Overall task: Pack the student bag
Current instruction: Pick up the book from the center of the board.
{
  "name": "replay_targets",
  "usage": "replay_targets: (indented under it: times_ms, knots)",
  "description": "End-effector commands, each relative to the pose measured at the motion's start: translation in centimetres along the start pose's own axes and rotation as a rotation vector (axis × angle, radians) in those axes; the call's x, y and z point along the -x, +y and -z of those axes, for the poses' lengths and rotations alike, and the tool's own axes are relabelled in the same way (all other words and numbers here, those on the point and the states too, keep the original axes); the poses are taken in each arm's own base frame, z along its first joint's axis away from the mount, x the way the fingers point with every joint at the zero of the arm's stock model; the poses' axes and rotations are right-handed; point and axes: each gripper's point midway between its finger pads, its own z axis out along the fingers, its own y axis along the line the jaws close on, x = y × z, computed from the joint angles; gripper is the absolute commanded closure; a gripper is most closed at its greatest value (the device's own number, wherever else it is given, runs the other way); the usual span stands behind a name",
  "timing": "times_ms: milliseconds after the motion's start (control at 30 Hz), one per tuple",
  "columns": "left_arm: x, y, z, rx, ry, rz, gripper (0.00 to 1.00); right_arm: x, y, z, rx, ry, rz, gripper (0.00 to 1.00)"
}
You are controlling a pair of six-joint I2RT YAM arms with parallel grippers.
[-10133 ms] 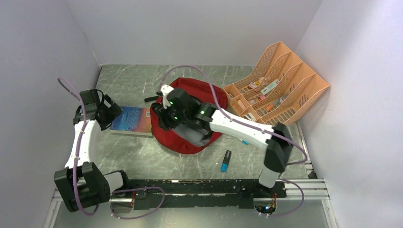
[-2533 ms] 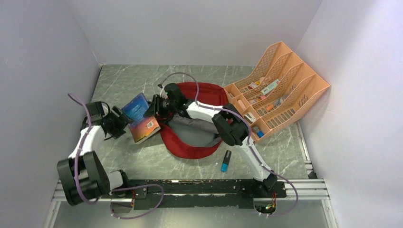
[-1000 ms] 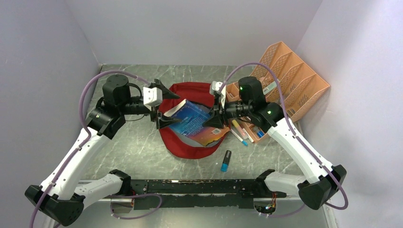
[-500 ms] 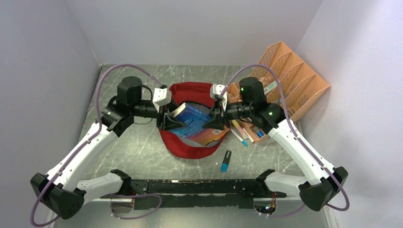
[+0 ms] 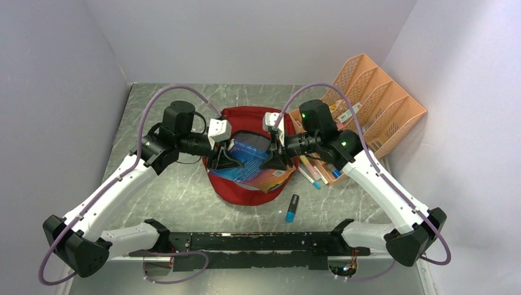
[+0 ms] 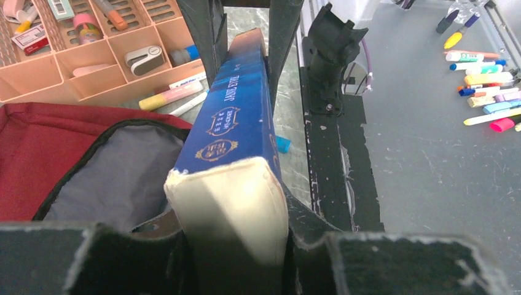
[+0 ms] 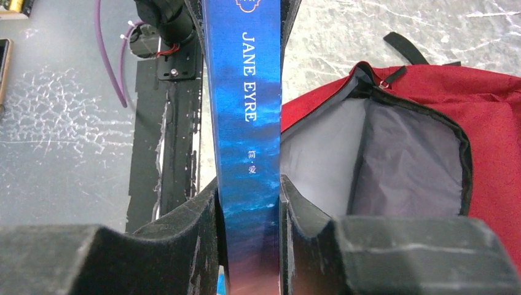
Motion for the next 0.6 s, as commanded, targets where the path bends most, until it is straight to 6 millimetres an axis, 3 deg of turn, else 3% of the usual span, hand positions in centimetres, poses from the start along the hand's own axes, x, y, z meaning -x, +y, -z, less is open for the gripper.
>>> replay_targets:
  times_ms: [0,33,100,200,333,567]
  knots:
    - [-0.3,-1.7,0.0,-0.048,0.03,-0.027,0.95,5.8,-1.2,1.5,-0.1,-0.15,0.191,1.0]
    - [-0.4,-1.6,0.1,-0.034,0.032,-0.033,0.95,5.8,-1.3,1.6,-0.113,-0.152,0.185,0.97]
    - [-0.3,-1.4,0.4,-0.003,0.033,-0.045,0.95,5.5,-1.5,1.7,-0.133,-0.15,0.166,0.81]
    - [0.0,0.9,1.2,0.176,0.029,-0.032,0.95,4.8,-1.8,1.9,-0.174,-0.136,0.135,0.61]
    - [1.2,3.4,3.1,0.387,-0.025,-0.019,0.95,4.0,-2.4,2.8,-0.266,-0.135,0.103,0.53]
    - [2.9,8.6,10.4,0.84,-0.11,0.067,0.95,2.9,-5.1,5.2,-0.536,-0.179,0.011,0.45]
